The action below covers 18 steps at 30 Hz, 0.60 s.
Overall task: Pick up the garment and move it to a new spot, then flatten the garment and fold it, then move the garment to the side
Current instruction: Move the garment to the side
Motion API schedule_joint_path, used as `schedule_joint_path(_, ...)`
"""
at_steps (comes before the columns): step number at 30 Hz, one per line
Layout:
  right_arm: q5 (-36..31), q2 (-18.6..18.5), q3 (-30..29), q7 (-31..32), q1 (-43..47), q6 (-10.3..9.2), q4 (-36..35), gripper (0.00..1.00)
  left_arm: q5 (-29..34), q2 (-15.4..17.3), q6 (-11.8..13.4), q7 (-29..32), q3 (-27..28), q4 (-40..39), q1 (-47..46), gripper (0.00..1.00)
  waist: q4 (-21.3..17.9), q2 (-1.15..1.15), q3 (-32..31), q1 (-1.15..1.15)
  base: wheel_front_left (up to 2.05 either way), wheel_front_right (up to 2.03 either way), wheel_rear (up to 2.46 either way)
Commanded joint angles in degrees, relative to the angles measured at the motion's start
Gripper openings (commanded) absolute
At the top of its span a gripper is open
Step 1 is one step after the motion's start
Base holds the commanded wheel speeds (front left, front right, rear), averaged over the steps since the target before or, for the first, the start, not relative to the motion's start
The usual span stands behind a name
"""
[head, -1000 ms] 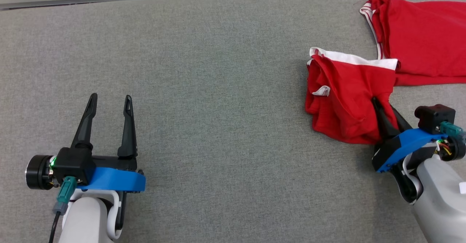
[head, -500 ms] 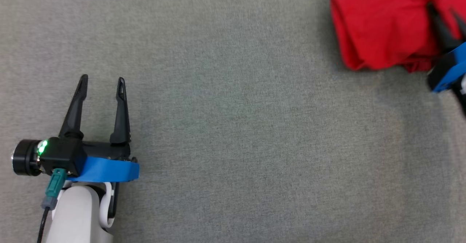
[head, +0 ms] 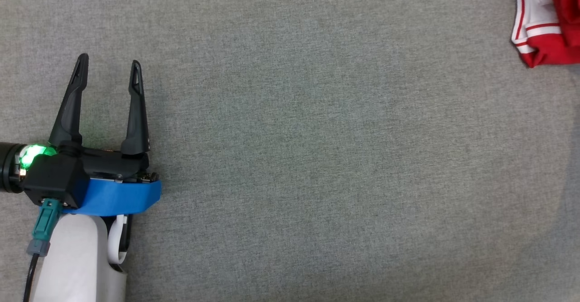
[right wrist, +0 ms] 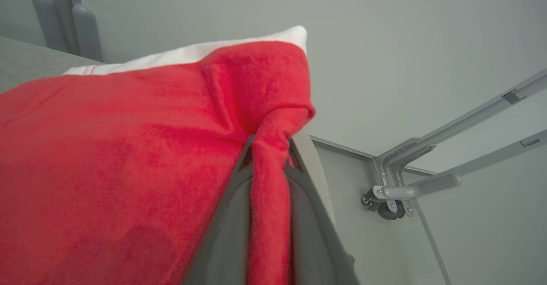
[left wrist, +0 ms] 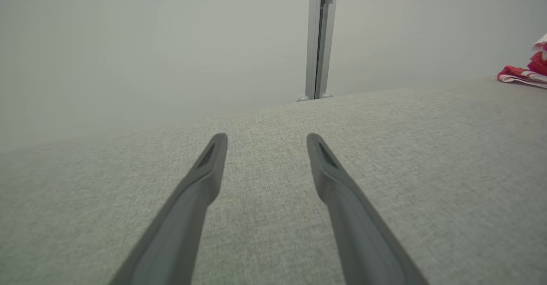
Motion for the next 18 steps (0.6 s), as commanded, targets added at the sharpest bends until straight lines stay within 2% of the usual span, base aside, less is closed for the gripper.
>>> schedule_joint_path(1, -1.4, -0.8, 0.1, 0.3, -1.3, -0.03, 1.5, 0.0, 0.1, 0.5, -0.1, -0.2, -0.2, 0.0, -0.8, 1.0, 0.3, 0.0, 0.5, -0.01, 0.0, 0.0, 0.0)
schedule_joint_path(7, -4.0, 0.4, 0.0, -0.8, -3.3, -0.03, 5.9, 0.0, -0.1, 1.0, 0.3, -0.2, 0.2, -0.3, -0.9, 1.0, 0.7, 0.0, 1.2, -0.01, 0.0, 0.0, 0.0)
schedule_joint_path(8, -4.3, 0.8, -0.1, -1.2, -3.5, -0.03, 6.5, 0.2, -0.3, 1.1, 0.4, -0.2, 0.4, -0.2, -0.9, 1.0, 0.7, 0.0, 1.3, -0.01, 0.0, 0.0, 0.0)
schedule_joint_path(9, -4.7, 1.2, -0.2, -1.5, -3.7, -0.03, 7.1, 0.72, -0.4, 1.2, 0.5, -0.1, 0.5, -0.1, -0.9, 1.0, 0.7, 0.0, 1.3, -0.01, 0.0, 0.0, 0.0)
schedule_joint_path(10, -4.8, 1.6, -0.2, -1.9, -4.0, -0.03, 7.6, 1.0, -0.5, 1.2, 0.5, -0.1, 0.5, 0.0, -0.8, 1.0, 0.6, 0.0, 1.2, -0.01, 0.0, 0.0, 0.0)
schedule_joint_path(18, -10.2, 3.0, -1.0, -7.8, -5.1, -0.03, 10.5, 1.0, -1.3, 0.2, 0.8, -0.1, 0.4, 1.4, -0.5, 1.0, 1.4, 0.0, -2.1, -0.01, 0.0, 0.0, 0.0)
